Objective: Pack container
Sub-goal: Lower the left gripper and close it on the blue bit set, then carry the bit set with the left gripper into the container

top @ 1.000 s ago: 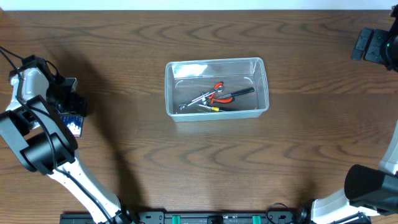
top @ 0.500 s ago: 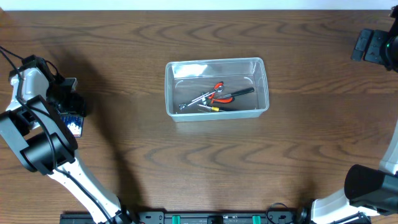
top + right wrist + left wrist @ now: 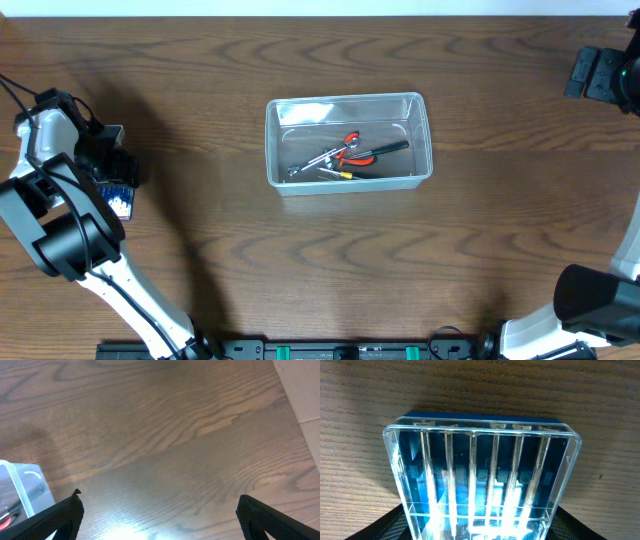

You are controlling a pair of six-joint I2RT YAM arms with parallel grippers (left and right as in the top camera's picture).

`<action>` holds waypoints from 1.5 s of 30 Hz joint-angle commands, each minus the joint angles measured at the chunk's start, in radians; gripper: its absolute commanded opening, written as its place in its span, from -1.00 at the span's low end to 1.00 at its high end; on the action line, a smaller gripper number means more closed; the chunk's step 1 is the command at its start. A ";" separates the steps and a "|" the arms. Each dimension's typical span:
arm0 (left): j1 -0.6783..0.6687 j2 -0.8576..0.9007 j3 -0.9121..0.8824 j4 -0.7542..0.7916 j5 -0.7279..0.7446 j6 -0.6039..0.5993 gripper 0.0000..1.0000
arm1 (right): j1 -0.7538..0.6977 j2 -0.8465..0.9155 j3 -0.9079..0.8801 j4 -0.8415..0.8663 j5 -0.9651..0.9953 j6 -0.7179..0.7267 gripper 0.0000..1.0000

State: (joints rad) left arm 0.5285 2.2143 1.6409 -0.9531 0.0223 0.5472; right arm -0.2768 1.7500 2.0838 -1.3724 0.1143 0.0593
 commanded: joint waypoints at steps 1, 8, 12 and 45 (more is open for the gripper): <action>0.004 0.028 -0.034 0.009 -0.031 -0.010 -0.83 | -0.006 -0.003 -0.003 -0.003 0.017 -0.013 0.98; 0.004 0.013 -0.011 0.009 -0.031 -0.078 -0.89 | -0.006 -0.003 -0.003 -0.003 0.017 -0.016 0.99; -0.003 -0.048 0.019 -0.003 -0.031 -0.133 -0.89 | -0.006 -0.003 -0.003 -0.003 0.018 -0.024 0.99; -1.065 -0.228 0.130 0.070 0.098 0.264 -0.89 | -0.006 -0.003 -0.003 -0.014 -0.014 -0.031 0.99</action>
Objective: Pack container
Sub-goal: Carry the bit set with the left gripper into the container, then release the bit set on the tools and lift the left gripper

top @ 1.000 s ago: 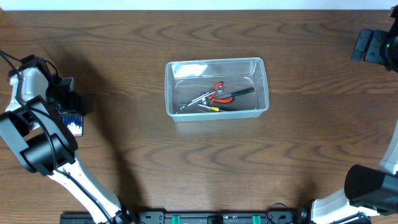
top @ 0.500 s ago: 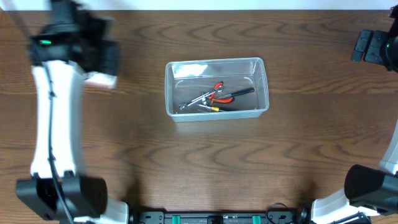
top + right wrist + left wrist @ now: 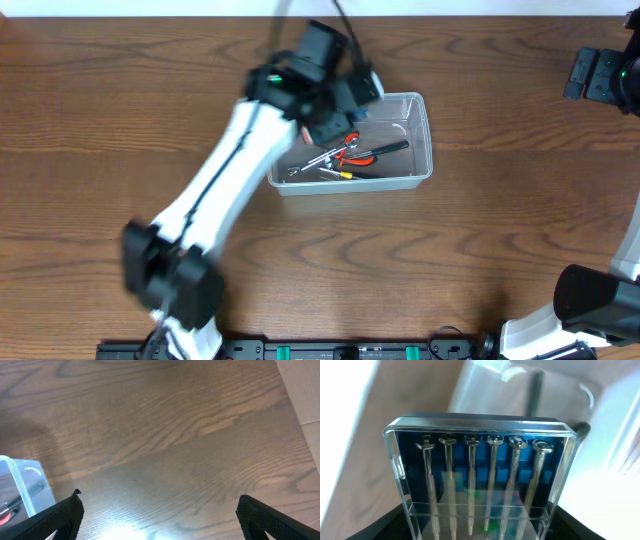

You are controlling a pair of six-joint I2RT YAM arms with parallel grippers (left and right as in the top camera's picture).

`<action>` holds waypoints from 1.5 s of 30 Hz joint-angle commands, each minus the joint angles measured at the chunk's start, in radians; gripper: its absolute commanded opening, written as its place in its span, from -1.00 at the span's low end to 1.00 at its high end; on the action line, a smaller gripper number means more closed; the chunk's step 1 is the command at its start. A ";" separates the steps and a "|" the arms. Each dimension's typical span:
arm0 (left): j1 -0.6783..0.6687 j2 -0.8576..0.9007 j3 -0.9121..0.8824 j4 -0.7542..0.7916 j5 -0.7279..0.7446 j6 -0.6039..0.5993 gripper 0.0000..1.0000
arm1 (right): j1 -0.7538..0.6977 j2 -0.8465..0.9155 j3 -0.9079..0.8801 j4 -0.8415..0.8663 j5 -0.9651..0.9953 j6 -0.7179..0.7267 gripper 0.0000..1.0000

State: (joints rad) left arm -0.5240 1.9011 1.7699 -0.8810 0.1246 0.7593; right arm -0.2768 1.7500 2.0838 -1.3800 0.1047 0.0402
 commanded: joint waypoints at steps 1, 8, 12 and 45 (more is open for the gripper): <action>-0.021 0.122 0.002 -0.003 -0.004 0.052 -0.89 | -0.006 -0.003 -0.003 -0.009 -0.005 -0.012 0.98; -0.033 0.238 0.002 -0.008 -0.005 0.029 -0.89 | -0.006 -0.003 -0.003 -0.029 -0.006 -0.012 0.99; -0.031 0.250 0.002 -0.011 -0.005 0.029 -0.76 | -0.006 -0.003 -0.003 -0.035 -0.008 -0.012 0.98; 0.007 0.034 0.028 -0.031 -0.193 -0.102 0.96 | 0.000 -0.002 -0.003 -0.039 -0.320 -0.103 0.99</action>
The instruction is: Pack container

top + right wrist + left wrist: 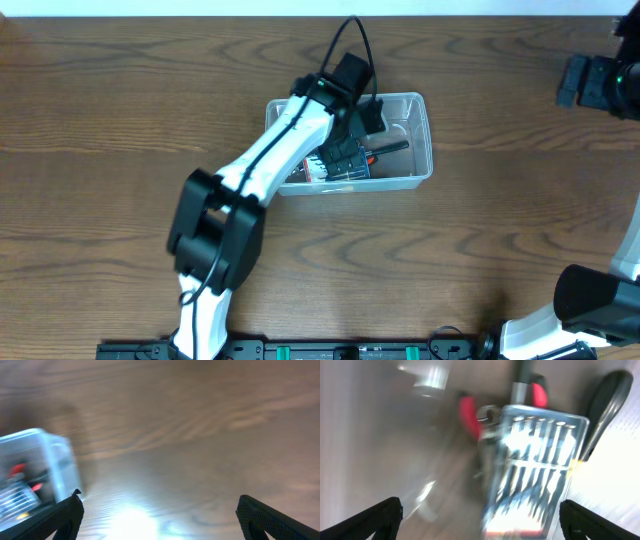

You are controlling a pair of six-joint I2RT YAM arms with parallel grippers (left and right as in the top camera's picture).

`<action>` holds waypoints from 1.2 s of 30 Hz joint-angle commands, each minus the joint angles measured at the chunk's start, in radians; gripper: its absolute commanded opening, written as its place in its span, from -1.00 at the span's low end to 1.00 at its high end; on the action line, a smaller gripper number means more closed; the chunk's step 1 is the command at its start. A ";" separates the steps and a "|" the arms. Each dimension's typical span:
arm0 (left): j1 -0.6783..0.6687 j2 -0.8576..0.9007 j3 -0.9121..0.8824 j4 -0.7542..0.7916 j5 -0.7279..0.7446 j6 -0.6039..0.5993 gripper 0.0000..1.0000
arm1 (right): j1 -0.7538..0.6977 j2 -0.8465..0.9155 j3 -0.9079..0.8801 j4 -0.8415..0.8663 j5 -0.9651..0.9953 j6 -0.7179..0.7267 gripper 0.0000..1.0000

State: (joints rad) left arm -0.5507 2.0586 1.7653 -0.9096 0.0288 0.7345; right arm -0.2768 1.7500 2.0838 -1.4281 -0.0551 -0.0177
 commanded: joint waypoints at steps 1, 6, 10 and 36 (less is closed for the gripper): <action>0.053 -0.152 0.038 -0.005 -0.097 -0.099 0.97 | 0.008 -0.001 -0.003 0.015 -0.157 -0.019 0.98; 0.215 -0.290 0.068 0.000 -0.097 -0.264 0.97 | 0.072 0.018 -0.003 0.061 -0.063 0.032 0.98; 0.390 -0.362 0.071 0.023 -0.091 -0.397 0.97 | 0.130 0.045 -0.003 0.138 -0.046 0.032 0.99; 0.650 -0.474 -0.290 0.051 0.173 -0.591 0.97 | 0.177 0.179 -0.015 0.150 0.081 0.091 0.99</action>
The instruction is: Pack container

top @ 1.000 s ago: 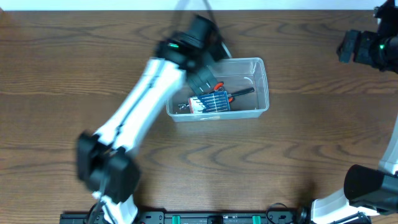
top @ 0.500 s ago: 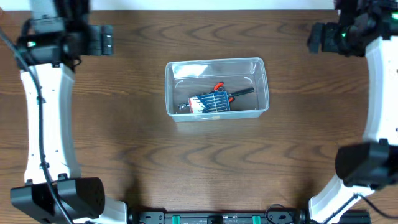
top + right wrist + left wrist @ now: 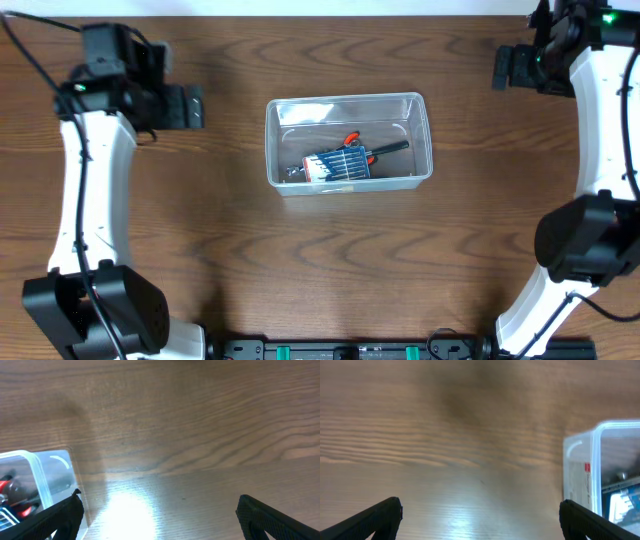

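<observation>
A clear plastic container point(image 3: 345, 97) stands mid-table. Inside lie a blue screwdriver-set case point(image 3: 338, 165), red-handled pliers point(image 3: 352, 139) and a black-handled screwdriver point(image 3: 392, 147). My left gripper point(image 3: 190, 107) hovers over bare table left of the container, open and empty. In the left wrist view the container point(image 3: 575, 465) shows at the right edge, and the left gripper point(image 3: 480, 525) has wide-apart fingertips point(image 3: 375, 519). My right gripper point(image 3: 503, 68) is open and empty at the back right. In the right wrist view the container point(image 3: 70, 475) sits at the left, beside the right gripper point(image 3: 160, 520).
Dark wood table point(image 3: 330, 270) all round the container. A white wall strip runs along the table's far edge. Both arms' bases stand at the front edge.
My left gripper was open inside the container over the case; it is now over the table left of it. The right gripper now stands further left, nearer the container. The case stays inside.
My left gripper was first shut on the blue case at the table's left side. Then it held the case above the container. Then the case lay in the container under open fingers, and now the gripper is clear of it.
</observation>
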You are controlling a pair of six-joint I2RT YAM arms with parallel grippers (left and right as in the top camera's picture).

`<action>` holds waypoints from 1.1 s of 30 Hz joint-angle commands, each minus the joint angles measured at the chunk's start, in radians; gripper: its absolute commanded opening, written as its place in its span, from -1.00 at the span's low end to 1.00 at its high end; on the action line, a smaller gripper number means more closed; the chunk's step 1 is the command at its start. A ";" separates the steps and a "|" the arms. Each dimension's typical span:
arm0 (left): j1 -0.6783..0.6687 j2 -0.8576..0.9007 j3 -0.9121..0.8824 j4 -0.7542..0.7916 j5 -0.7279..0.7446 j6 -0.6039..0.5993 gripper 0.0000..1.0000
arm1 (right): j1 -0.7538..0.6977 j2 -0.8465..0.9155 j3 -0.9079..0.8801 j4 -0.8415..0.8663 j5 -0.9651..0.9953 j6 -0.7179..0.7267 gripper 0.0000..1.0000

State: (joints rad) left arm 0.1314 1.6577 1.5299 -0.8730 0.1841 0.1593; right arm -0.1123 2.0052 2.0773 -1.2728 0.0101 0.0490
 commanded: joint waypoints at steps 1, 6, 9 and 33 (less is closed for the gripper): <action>-0.049 -0.106 -0.090 0.027 0.018 -0.016 0.97 | 0.012 -0.104 -0.032 -0.006 0.016 0.032 0.99; -0.124 -0.278 -0.246 0.109 0.018 -0.015 0.97 | 0.015 -0.260 -0.264 0.084 0.016 0.063 0.98; -0.172 -0.403 -0.344 0.147 0.006 -0.014 0.97 | 0.016 -0.411 -0.500 0.190 0.016 0.081 0.98; -0.385 -1.157 -0.787 0.241 -0.329 0.021 0.97 | 0.262 -1.366 -1.404 0.438 0.216 0.205 0.98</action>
State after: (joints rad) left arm -0.2508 0.5049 0.7586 -0.6380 -0.0521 0.1654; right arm 0.1398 0.6453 0.6926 -0.8326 0.1791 0.1993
